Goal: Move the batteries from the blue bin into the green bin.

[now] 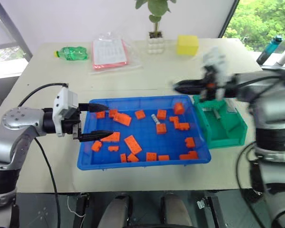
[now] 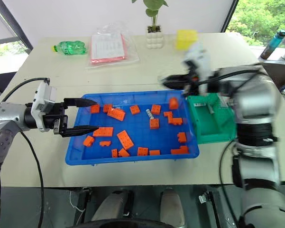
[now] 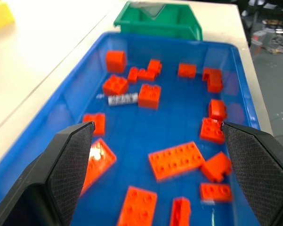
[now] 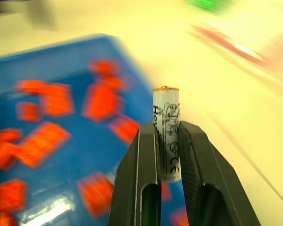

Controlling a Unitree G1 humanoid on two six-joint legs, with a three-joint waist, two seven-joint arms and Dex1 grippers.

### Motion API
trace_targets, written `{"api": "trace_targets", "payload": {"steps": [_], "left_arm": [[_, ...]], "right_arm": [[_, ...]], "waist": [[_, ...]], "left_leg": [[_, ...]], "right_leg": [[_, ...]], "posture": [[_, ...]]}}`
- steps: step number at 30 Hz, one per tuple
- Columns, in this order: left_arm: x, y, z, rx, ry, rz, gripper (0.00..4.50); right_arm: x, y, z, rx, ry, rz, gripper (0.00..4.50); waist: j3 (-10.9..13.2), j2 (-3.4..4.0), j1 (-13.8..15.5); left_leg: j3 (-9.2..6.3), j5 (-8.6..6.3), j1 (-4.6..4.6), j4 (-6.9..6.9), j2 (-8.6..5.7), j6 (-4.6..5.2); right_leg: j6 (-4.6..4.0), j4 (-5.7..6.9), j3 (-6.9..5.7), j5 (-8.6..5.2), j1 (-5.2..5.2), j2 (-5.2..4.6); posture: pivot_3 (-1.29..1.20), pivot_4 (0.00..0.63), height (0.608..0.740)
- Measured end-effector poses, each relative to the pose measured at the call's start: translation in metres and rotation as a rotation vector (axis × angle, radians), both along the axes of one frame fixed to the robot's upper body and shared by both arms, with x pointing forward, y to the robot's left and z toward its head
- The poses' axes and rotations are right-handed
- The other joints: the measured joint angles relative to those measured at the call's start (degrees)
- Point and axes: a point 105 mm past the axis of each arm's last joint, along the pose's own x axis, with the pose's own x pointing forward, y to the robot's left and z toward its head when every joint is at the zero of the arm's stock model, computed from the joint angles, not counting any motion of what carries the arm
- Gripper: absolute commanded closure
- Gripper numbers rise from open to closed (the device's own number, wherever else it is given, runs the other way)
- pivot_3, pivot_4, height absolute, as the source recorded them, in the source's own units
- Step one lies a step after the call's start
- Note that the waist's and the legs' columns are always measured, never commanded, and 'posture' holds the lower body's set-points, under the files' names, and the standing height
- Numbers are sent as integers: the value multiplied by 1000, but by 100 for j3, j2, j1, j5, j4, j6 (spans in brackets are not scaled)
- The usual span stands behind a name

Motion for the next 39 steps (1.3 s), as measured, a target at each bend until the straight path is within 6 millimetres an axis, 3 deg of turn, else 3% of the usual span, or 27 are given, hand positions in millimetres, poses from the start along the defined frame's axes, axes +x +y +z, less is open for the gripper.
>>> {"api": "trace_targets", "payload": {"steps": [3, 6, 11, 15, 18, 19, 21, 24, 31, 39], "left_arm": [[2, 2, 1, -4, 3, 4, 0], [8, 2, 8, -6, -16, -1, 0], [16, -1, 16, -14, -52, -11, 0], [18, -2, 11, -12, -30, -13, 0], [19, -4, 15, -10, -49, -19, 0], [19, -4, 16, -10, -52, -21, 0], [20, -4, 16, -9, -55, -19, 0], [20, -4, 15, -6, -57, -13, 0], [16, -4, 10, 2, -43, -9, 0], [15, -4, 13, 3, -63, 3, 0]], "right_arm": [[-14, -35, -14, -28, 62, -112, 4458], [-25, -50, -34, -53, 127, -158, 3038], [-23, -46, -43, -78, 120, -157, 456], [-7, -24, -27, -76, 54, -103, 456], [1, 22, -10, -38, 14, 9, 456], [0, 32, -13, -38, 27, 33, 456], [-2, 62, -36, -44, 117, 91, 456], [-12, 86, -75, -61, 265, 129, 456], [-17, 102, -91, -6, 399, 86, 456], [1, 104, -115, -25, 481, 16, 456]], "waist": [[0, 0, -9], [0, 0, -55], [0, 1, -67], [1, 2, -77], [0, 0, -78], [0, 0, -72], [-2, -2, -59], [-1, -3, -19], [-1, -3, -55], [-1, -3, -66]], "left_leg": [[16, 0, 0, -1, 2, 1], [34, 0, 1, -1, 15, 2], [48, 0, 2, 0, 28, 1], [50, 0, 2, 0, 31, 1], [45, 0, 2, -2, 38, 0], [42, 0, 2, -2, 38, 0], [37, 0, 0, -2, 35, 0], [11, 0, -7, 5, 16, 0], [7, 0, -7, 3, 11, 0], [9, 0, -7, 3, 10, 0]], "right_leg": [[1, -1, 3, 0, -2, -3], [1, 0, 4, -1, -4, 2], [1, 1, 5, -1, -5, 11], [1, -1, 7, -1, -10, 13], [1, -1, 6, 0, -10, 19], [1, 0, 6, 0, -10, 20], [1, 2, 6, 0, -9, 19], [0, 2, 7, 0, -10, 12], [1, 5, 6, 0, -11, 10], [1, 5, 6, 0, -12, 8]], "posture": [[0, 150, 726], [0, 150, 726], [0, 150, 726], [0, 150, 726], [0, 150, 726], [0, 150, 726], [0, 150, 726], [0, 150, 726], [0, 150, 726], [0, 150, 726]]}}
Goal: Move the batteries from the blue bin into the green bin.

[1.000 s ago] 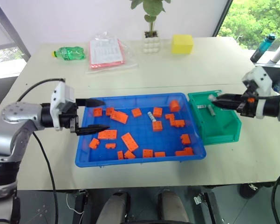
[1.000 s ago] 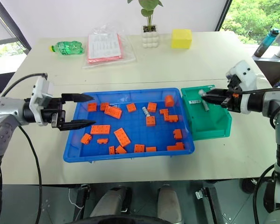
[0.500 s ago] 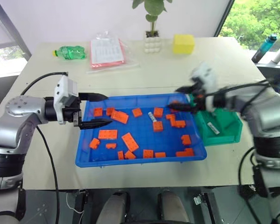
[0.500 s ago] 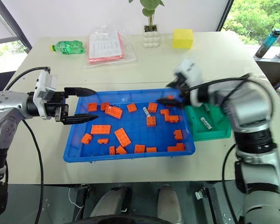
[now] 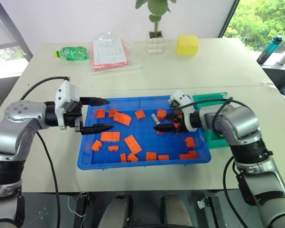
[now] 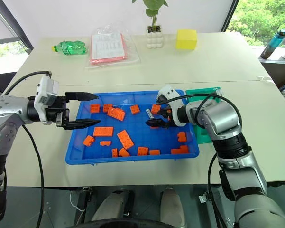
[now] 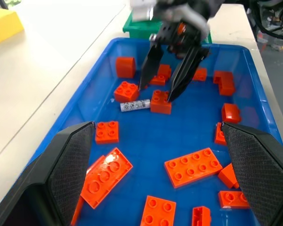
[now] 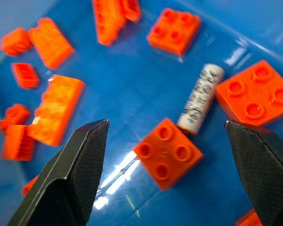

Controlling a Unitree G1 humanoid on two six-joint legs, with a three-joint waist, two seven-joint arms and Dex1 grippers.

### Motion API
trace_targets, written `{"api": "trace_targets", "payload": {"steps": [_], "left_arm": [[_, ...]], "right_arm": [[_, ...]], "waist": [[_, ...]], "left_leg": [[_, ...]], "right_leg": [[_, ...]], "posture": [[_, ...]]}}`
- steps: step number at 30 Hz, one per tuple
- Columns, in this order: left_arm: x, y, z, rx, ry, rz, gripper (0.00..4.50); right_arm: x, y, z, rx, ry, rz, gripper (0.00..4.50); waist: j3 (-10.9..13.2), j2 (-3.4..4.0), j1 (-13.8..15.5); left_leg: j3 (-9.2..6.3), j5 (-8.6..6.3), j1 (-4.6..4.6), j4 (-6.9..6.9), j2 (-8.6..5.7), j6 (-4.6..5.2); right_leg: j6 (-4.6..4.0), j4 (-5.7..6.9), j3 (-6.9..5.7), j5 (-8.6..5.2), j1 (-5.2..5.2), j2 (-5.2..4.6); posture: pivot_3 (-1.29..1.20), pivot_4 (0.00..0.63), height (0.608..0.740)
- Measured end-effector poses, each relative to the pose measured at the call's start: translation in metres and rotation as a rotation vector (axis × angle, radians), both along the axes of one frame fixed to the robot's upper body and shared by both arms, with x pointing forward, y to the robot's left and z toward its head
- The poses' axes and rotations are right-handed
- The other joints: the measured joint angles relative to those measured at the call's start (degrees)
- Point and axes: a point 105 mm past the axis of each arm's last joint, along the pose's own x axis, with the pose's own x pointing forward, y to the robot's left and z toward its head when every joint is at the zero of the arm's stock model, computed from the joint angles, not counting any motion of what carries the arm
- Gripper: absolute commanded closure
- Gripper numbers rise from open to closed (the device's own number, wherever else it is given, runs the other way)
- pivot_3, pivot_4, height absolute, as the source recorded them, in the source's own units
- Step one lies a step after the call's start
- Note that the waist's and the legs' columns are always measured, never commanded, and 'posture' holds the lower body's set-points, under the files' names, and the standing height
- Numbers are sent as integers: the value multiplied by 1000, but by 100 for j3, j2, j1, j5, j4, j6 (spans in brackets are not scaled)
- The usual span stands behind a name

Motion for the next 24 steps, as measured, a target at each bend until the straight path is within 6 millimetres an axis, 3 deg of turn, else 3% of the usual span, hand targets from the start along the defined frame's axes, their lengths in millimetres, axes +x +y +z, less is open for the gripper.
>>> {"api": "trace_targets", "payload": {"steps": [7, 8, 10, 16, 17, 21, 24], "left_arm": [[0, 3, 0, -6, -4, 18, 0], [0, 4, 1, -8, -5, 23, 0], [0, 5, 1, -10, -11, 32, 0], [-1, 4, 0, -17, -9, 32, 0], [-2, 4, 1, -19, -9, 31, 0], [-2, 4, 1, -20, -8, 30, 0], [-2, 4, 1, -21, -8, 29, 0]], "right_arm": [[19, 14, -7, -57, -37, 19, 456], [20, 17, -9, -77, -56, 37, 689], [21, 20, -10, -108, -88, 66, 1256], [19, 20, -14, -179, -157, 137, 4219], [18, 21, -14, -179, -159, 140, 4448], [15, 24, -8, -157, -154, 146, 4446], [10, 26, 14, -33, -129, 127, 4446]], "waist": [[0, 0, -50], [0, 0, -64], [0, 0, -87], [0, 0, -125], [0, 0, -125], [0, 0, -123], [0, 0, -117]], "left_leg": [[-2, 0, 0, -1, 1, 0], [-2, 0, 0, 0, 1, 0], [-3, 0, 0, 0, 1, 0], [-6, 0, 0, -2, 1, 0], [-6, 0, 0, -2, 1, 0], [-6, 0, 0, -2, 2, 0], [-6, 0, 0, -2, 1, 0]], "right_leg": [[0, 3, -1, 0, -3, 1], [0, 5, -1, 0, -2, 1], [0, 5, -1, 0, -2, 1], [0, 5, -2, 0, -3, 3], [0, 5, -2, 0, -3, 3], [0, 5, -2, 0, -3, 3], [0, 5, -2, 0, -2, 2]], "posture": [[0, 150, 726], [0, 150, 726], [0, 150, 726], [0, 150, 726], [0, 150, 726], [0, 150, 726], [0, 150, 726]]}}
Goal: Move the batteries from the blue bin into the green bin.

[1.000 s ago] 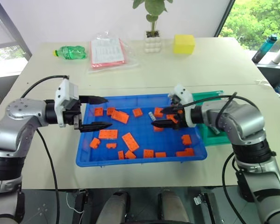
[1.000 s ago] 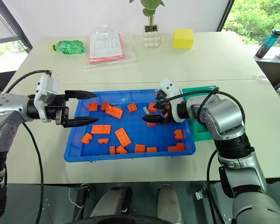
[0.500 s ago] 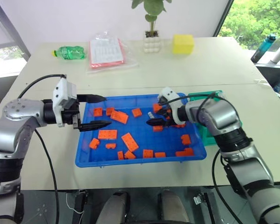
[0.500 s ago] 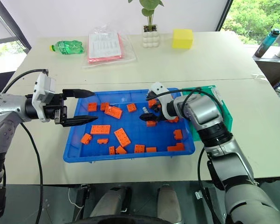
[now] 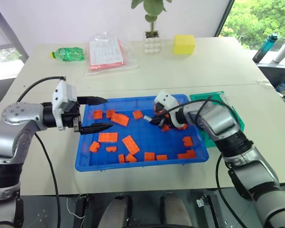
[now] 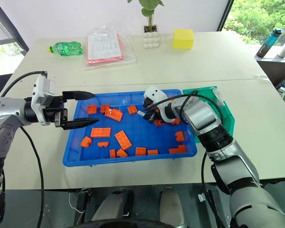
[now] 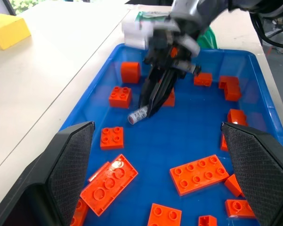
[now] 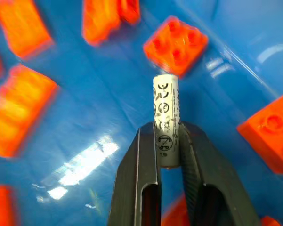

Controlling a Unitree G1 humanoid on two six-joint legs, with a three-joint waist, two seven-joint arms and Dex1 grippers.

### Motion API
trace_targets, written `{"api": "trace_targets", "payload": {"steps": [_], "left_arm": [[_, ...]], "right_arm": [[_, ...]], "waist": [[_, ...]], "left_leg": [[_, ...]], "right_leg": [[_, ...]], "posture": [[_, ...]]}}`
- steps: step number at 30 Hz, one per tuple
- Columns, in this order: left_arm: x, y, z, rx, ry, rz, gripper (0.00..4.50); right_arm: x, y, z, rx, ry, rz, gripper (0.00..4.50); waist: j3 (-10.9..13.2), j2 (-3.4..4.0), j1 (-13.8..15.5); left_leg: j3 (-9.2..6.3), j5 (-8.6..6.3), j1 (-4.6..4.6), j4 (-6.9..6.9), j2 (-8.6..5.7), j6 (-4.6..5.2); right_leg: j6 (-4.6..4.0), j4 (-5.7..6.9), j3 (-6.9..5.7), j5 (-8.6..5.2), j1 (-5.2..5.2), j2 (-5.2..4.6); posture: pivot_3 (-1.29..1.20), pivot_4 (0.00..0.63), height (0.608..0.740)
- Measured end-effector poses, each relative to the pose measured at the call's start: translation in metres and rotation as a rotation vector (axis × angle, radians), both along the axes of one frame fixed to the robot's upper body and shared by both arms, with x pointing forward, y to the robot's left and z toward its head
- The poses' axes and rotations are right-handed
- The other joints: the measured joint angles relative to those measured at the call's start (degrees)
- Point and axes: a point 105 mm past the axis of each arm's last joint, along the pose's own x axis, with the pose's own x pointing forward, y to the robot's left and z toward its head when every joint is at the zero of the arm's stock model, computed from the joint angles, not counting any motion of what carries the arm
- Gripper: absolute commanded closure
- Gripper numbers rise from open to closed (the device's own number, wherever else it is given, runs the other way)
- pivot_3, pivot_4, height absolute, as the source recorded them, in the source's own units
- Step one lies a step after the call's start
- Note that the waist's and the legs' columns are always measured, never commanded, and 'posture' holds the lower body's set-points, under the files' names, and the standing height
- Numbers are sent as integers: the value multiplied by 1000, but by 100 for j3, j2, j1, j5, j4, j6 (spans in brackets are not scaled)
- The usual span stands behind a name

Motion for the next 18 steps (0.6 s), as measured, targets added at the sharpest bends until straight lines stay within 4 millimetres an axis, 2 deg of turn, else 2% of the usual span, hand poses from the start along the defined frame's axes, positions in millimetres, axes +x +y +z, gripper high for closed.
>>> {"api": "trace_targets", "payload": {"steps": [2, 4, 6, 8, 10, 11, 14, 16, 18], "left_arm": [[0, -1, 0, -4, 1, -3, 0], [0, -1, 0, -6, 1, -6, 0], [0, -3, 0, -13, 1, -11, 0], [0, -3, -1, -14, 4, -15, 0], [0, -2, -2, -15, 11, -18, 0], [1, -1, -3, -16, 14, -18, 0], [2, -2, -2, -19, 6, -27, 0], [5, -2, 0, -20, 7, -31, 0], [9, -2, 1, -17, 5, -33, 0]], "right_arm": [[1, -8, 29, 88, -13, -34, 4446], [5, -27, 62, 153, -57, -105, 4446], [8, -65, 87, 189, -99, -230, 4446], [6, -105, 96, 177, -124, -355, 4446], [-3, -143, 89, 137, -115, -465, 4446], [-8, -154, 82, 118, -94, -498, 4446], [-25, -174, 51, 36, -44, -537, 4446], [-33, -178, 31, -3, -23, -537, 3377], [-33, -184, 22, -35, -47, -550, 2384]], "waist": [[0, 1, 13], [0, 0, 30], [0, -1, 100], [0, 0, 156], [0, -1, 171], [0, -1, 160], [0, -1, 123], [0, 0, 106], [0, 0, 106]], "left_leg": [[-1, 0, 0, 0, -3, 0], [-5, 0, 0, 1, -3, 0], [-8, 0, 0, 0, -8, 0], [-8, 0, -1, -1, -16, 1], [-6, -1, -1, -1, -18, 2], [-2, -1, 0, 0, -17, 3], [17, -1, 0, -2, -4, 4], [34, -1, 1, -1, 6, 4], [39, -1, 2, 0, 6, 4]], "right_leg": [[0, -1, 0, 0, 2, -2], [0, -1, -1, 0, 4, -1], [0, -3, -1, 0, 6, -4], [0, -6, 0, 0, 7, -11], [0, -8, 0, 0, 11, -13], [0, -7, 0, 0, 10, -13], [0, -3, 0, 0, 7, -9], [1, -3, 1, 0, 6, -6], [1, -1, 4, 0, 5, -6]], "posture": [[0, 150, 726], [0, 150, 726], [0, 150, 726], [0, 150, 726], [0, 150, 726], [0, 150, 726], [0, 150, 726], [0, 150, 726], [0, 150, 726]]}}
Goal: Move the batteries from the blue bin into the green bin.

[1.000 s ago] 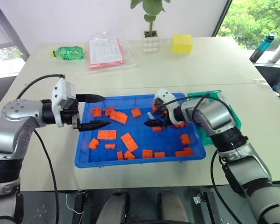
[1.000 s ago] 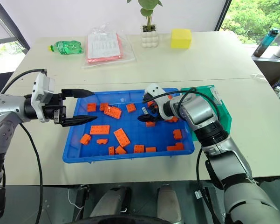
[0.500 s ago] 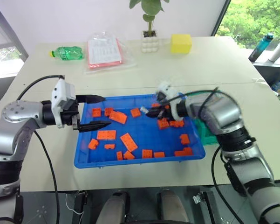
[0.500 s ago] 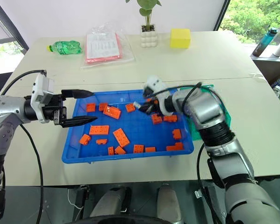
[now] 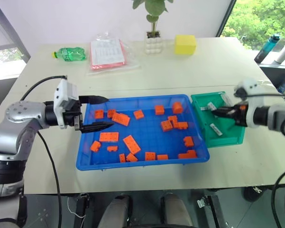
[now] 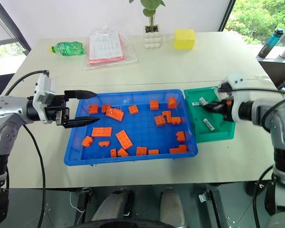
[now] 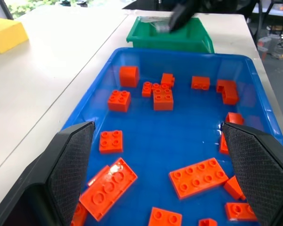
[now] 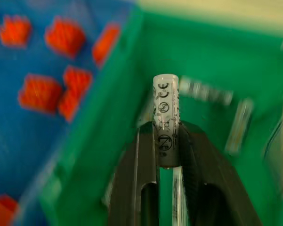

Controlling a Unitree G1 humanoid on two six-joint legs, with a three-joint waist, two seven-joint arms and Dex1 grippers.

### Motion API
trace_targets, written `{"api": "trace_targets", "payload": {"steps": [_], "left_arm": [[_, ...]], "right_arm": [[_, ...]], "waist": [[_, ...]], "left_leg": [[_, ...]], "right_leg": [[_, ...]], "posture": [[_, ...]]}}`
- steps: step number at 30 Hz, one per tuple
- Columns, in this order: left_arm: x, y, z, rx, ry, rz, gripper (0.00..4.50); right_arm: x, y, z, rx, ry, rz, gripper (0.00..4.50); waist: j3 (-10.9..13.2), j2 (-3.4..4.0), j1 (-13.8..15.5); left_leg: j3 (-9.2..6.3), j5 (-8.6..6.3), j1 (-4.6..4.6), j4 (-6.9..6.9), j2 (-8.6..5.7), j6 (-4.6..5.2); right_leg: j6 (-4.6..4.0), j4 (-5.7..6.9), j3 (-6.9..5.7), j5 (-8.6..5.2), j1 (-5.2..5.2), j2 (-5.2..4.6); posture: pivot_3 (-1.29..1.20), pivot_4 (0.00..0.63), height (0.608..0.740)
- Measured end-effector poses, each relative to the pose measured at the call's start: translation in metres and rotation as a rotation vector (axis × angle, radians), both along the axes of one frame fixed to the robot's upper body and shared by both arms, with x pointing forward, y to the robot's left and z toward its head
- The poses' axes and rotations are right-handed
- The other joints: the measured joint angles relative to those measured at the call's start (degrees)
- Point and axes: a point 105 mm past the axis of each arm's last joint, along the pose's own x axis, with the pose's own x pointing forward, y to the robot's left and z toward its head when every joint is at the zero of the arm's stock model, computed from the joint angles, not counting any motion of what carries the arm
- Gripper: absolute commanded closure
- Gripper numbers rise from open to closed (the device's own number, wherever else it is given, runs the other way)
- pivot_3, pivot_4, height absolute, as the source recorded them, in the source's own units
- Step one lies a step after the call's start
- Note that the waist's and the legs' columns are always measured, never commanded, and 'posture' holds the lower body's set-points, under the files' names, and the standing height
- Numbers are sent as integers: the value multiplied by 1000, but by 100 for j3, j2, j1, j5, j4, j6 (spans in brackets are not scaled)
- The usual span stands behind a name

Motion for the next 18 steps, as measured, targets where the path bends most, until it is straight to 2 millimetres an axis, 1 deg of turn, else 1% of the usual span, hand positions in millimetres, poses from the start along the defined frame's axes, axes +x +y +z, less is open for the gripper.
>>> {"api": "trace_targets", "payload": {"steps": [1, 2, 3, 5, 7, 8, 9, 11, 12, 14, 18], "left_arm": [[1, 0, 1, 1, -4, 2, 0], [4, 2, 3, 0, -8, 6, 0], [4, 2, 4, -1, -11, 8, 0], [6, 4, 4, -4, -8, 11, 0], [7, 7, 2, 4, 1, 17, 0], [7, 9, 2, 11, 3, 22, 0], [6, 13, 4, 23, 2, 26, 0], [3, 24, 5, 44, 5, 54, 0], [2, 29, 6, 54, 4, 67, 0], [-2, 36, 9, 67, 0, 75, 0], [-11, 48, 12, 96, 5, 92, 0]], "right_arm": [[1, -2, 0, -17, -19, -2, 1926], [4, -2, 4, -34, -58, 8, 1372], [5, -2, 8, -43, -89, 22, 926], [6, -1, 18, -57, -148, 72, 926], [4, -4, 34, -84, -215, 145, 926], [0, -6, 43, -91, -249, 183, 926], [-15, -8, 55, -94, -296, 300, 926], [-40, -12, 59, -126, -277, 464, 926], [-46, -17, 59, -147, -255, 507, 926], [-51, -28, 63, -168, -233, 538, 926], [-54, -50, 69, -151, -196, 511, 926]], "waist": [[0, 0, 2], [0, 0, 5], [0, 0, 6], [0, 0, 17], [1, 2, 33], [1, 1, 43], [2, 0, 72], [3, -1, 79], [3, -1, 65], [2, 0, 26], [4, 3, 14]], "left_leg": [[0, 0, 0, 1, 0, 0], [0, 0, 0, 1, 0, 0], [-1, 0, 1, 1, 0, 0], [-2, 0, 1, 0, 0, 0], [-4, 0, 1, 1, -2, 0], [-7, 0, 1, 0, -3, 0], [-17, -1, 0, 0, -5, 1], [-21, -4, 1, 1, -5, 6], [-18, -4, 2, 2, -5, 6], [-9, -3, 9, 7, -4, 6], [5, -3, 16, 2, 20, 4]], "right_leg": [[0, 0, 0, 0, 0, 0], [0, 0, 0, 0, -2, 1], [0, 0, 0, 0, -2, 1], [0, -2, -1, 0, -1, 2], [0, -3, -1, 0, 0, 1], [0, -6, -2, 0, 2, 1], [0, -10, -6, 0, 7, 1], [0, -9, -12, 0, 13, 3], [0, -10, -12, 0, 17, 3], [0, -15, -10, 0, 22, 0], [0, -22, -10, 0, 18, 14]], "posture": [[0, 150, 726], [0, 150, 726], [0, 150, 726], [0, 150, 726], [0, 150, 726], [0, 150, 726], [0, 150, 726], [0, 150, 726], [0, 150, 726], [0, 150, 726], [0, 150, 726]]}}
